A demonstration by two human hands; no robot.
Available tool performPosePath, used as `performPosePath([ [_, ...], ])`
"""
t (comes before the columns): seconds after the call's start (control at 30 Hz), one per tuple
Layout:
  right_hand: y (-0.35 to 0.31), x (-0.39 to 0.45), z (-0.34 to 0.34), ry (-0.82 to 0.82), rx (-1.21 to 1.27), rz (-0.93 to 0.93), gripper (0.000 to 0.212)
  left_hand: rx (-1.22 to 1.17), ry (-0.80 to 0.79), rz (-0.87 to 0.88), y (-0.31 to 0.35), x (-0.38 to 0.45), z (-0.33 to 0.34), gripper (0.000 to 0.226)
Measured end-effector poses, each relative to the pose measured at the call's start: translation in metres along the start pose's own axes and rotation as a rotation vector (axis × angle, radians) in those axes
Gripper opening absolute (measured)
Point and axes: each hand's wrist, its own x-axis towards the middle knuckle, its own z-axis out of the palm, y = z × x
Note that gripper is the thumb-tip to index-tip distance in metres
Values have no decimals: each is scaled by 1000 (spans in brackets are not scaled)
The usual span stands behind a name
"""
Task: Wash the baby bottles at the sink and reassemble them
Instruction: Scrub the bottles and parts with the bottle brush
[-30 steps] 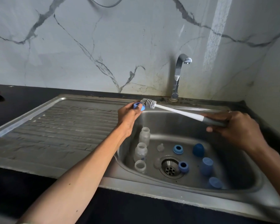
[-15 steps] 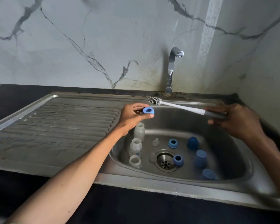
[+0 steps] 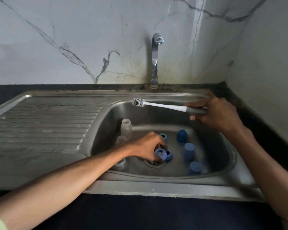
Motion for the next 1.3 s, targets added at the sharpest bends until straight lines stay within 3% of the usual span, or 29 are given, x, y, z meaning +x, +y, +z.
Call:
performPosePath([
  [0.23, -5, 1, -1, -43, 7, -7, 46, 84, -276, 126, 10, 24, 26, 38],
  [0.43, -2, 4, -2, -41, -8, -6, 46, 157, -340, 239, 9, 42, 44, 32],
  [0.67, 1, 6, -5, -59, -11, 14, 46, 88, -404, 220, 2, 47, 55, 41],
  [1.1, 7, 7, -1, -50, 18, 23, 45, 29, -320, 179, 7, 49, 40, 54],
  [1.3, 10, 7, -2, -18, 13, 10, 47, -58, -88, 194, 18, 51, 26, 45],
])
